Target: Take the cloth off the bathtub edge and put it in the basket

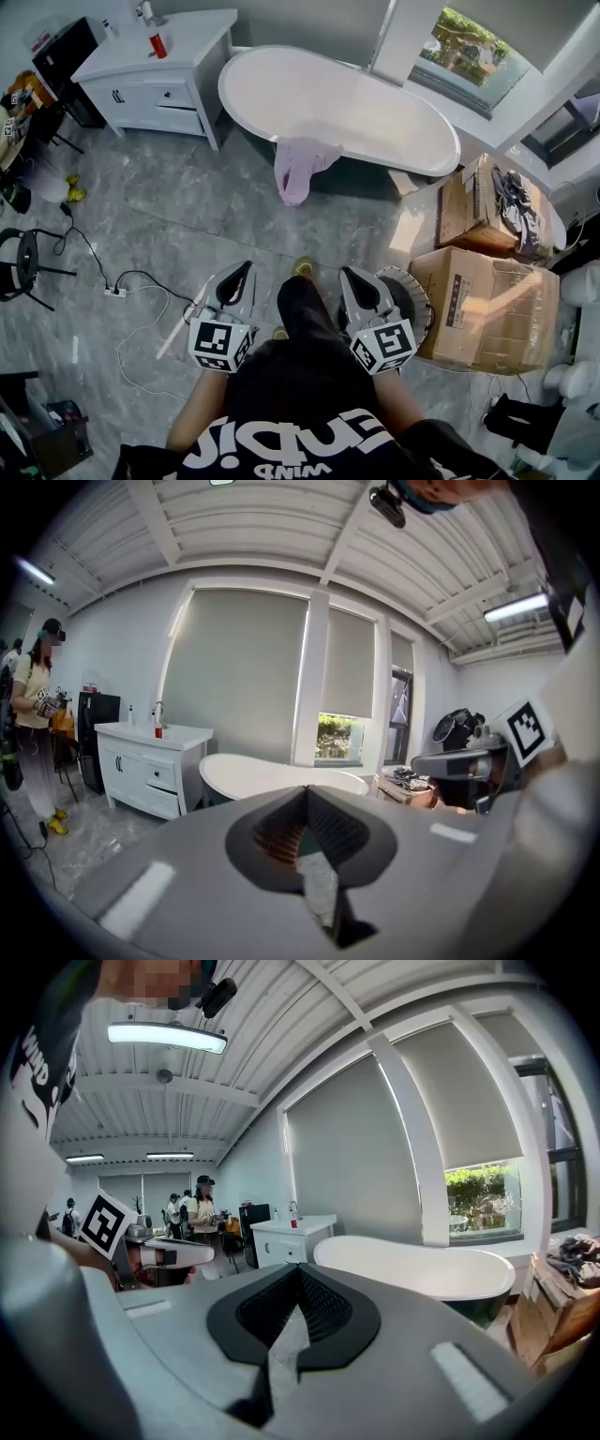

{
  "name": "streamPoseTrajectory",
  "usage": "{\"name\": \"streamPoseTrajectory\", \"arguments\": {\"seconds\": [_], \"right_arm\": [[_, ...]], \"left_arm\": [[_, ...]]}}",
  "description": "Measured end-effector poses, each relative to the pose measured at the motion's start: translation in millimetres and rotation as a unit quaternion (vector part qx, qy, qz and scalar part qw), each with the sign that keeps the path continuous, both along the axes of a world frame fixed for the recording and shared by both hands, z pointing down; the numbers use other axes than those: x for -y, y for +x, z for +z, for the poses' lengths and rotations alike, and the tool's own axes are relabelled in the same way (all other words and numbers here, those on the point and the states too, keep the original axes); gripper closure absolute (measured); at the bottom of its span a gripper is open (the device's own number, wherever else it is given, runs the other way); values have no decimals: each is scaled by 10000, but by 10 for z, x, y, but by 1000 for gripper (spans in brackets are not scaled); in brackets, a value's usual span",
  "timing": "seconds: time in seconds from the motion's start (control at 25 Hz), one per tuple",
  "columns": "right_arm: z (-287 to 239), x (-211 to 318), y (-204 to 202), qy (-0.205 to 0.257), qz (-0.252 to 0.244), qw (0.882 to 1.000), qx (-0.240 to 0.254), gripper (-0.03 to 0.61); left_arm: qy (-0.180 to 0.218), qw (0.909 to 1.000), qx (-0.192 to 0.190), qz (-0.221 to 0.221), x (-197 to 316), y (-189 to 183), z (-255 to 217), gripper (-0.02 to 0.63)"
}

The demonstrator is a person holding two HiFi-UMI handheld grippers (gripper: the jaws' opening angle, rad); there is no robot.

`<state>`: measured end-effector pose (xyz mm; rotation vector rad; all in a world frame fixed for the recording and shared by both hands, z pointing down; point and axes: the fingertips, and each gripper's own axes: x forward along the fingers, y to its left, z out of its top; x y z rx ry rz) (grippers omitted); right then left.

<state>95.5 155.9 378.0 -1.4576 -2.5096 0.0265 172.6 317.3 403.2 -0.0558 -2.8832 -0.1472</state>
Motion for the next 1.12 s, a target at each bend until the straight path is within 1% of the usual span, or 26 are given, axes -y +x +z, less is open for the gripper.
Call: {"name": "streamPoseTrajectory", "arguments": {"seconds": [0.16, 0.48, 0.72, 1.0, 1.12], "right_arm": [[70, -125, -242, -6, 35, 10000, -17, 572], [179, -405, -931, 7, 185, 9998, -51, 572], [125, -708, -1503, 34, 98, 9999, -84, 572], [54, -979, -2239, 20, 66, 9999, -103, 572], [31, -1082, -2488, 6, 2, 9999, -102, 572]], "left_arm": [[-12, 10000, -25, 5, -181, -232, 68, 617], [-32, 9999, 4, 116, -491, -909, 120, 617], [67, 9999, -40, 119, -754, -1514, 83, 617], [-16, 9998, -18, 175, -1050, -2263, -22, 617], [66, 9998, -1, 170, -1121, -2555, -40, 617]]}}
